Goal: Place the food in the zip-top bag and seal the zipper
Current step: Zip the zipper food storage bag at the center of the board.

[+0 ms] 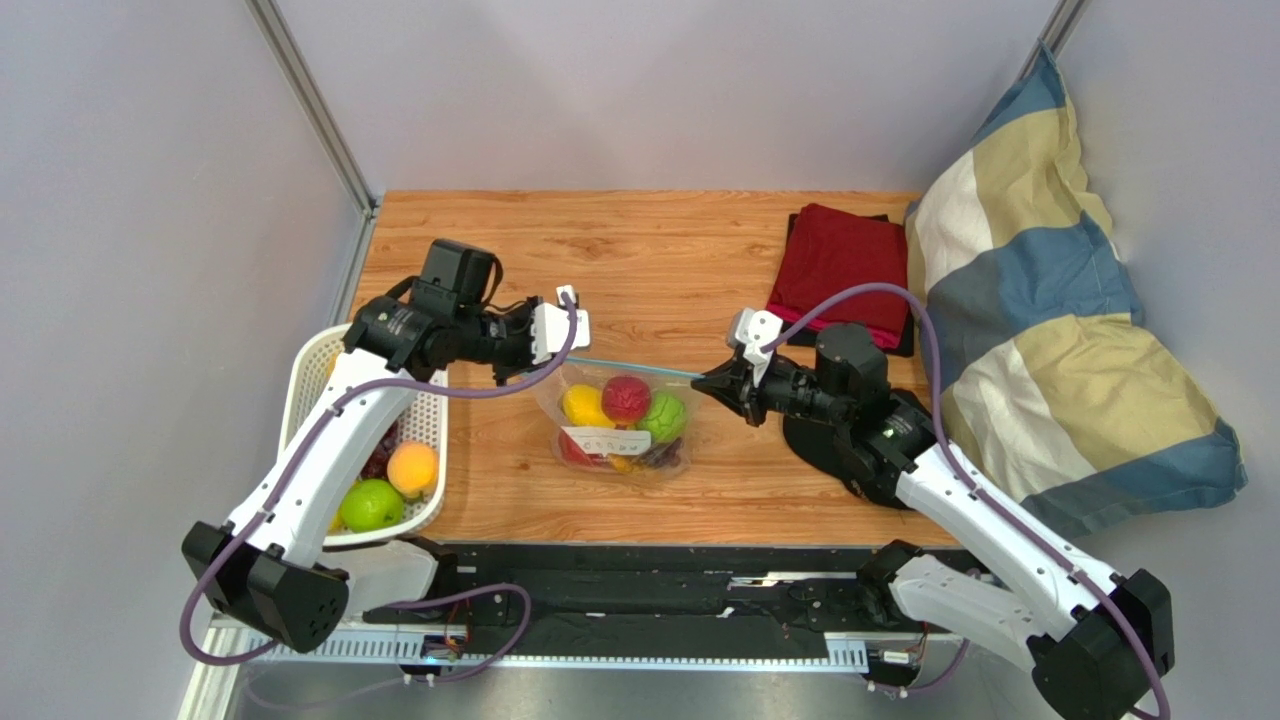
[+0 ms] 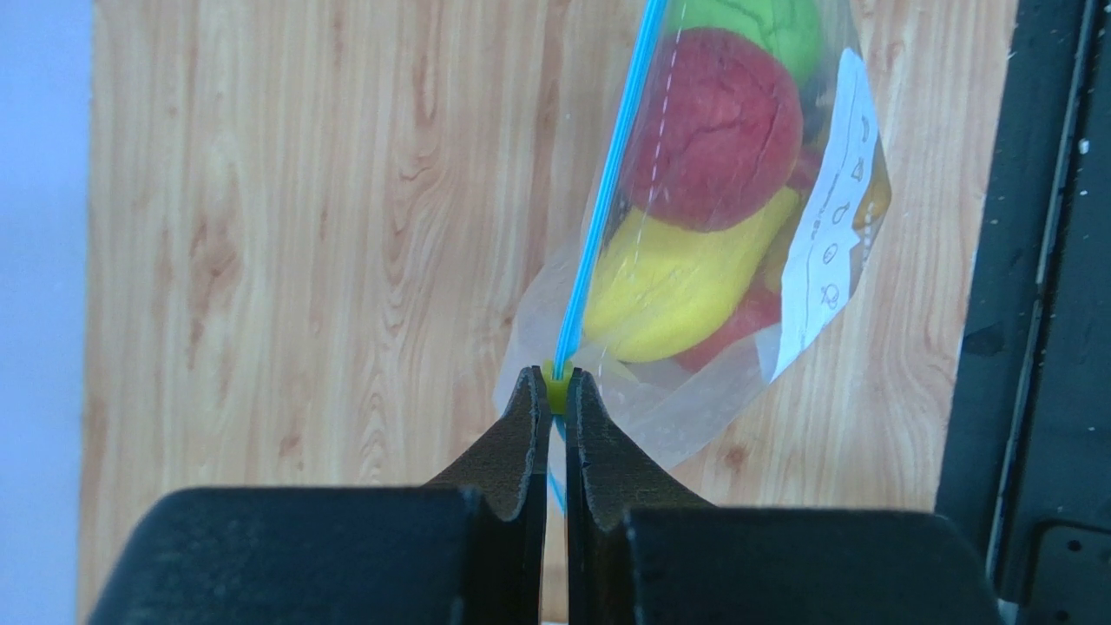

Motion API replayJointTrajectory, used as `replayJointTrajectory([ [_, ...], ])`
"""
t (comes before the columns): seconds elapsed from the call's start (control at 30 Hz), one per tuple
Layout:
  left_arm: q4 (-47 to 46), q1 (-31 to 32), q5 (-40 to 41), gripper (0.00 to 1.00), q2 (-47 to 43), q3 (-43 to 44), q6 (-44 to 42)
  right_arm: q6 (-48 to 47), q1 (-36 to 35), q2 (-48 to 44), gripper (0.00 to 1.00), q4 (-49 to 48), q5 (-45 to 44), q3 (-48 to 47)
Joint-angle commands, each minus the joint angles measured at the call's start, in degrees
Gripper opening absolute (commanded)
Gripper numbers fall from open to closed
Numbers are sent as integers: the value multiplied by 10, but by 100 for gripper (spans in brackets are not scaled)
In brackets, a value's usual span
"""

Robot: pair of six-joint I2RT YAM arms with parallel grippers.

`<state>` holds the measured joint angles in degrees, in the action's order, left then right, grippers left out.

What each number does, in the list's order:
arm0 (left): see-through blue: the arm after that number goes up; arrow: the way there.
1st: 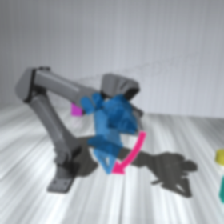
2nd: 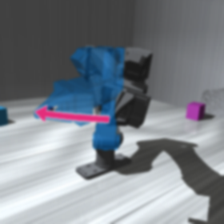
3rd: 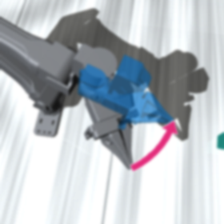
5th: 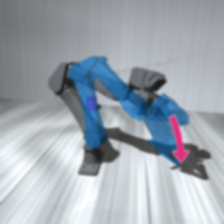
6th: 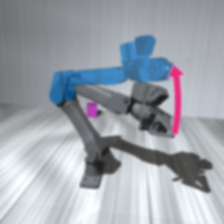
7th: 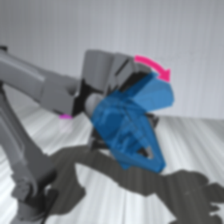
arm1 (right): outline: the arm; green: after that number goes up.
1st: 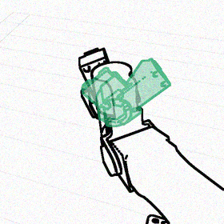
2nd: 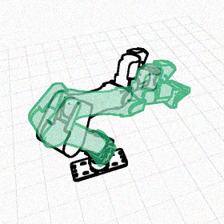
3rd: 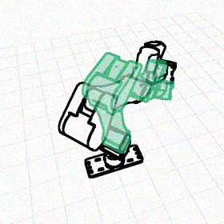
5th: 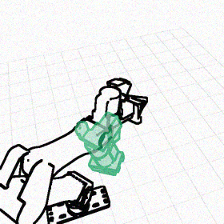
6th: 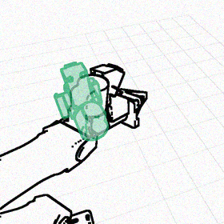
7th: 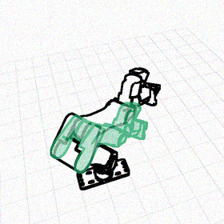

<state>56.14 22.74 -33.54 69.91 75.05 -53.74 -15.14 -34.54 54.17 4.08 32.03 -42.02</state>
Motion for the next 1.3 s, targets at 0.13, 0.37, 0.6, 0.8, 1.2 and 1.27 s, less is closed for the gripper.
replayJointTrajectory([
  [0.13,48,-70,87,1,-43,-4,-77,-28,33,-41,0,40,-7,-5],
  [0.37,62,-113,91,0,-47,-1,-111,-38,50,-55,0,59,-9,-7],
  [0.6,78,-121,55,0,-51,20,-109,-39,57,-52,0,73,8,-22],
  [0.8,143,-116,-21,0,-56,77,-81,-24,57,-51,0,101,37,-64],
  [1.2,144,-50,-17,0,-107,55,-37,-70,12,35,100,159,112,-161],
  [1.27,143,-47,-18,0,-108,55,-41,-115,-30,76,100,185,89,-178],
])
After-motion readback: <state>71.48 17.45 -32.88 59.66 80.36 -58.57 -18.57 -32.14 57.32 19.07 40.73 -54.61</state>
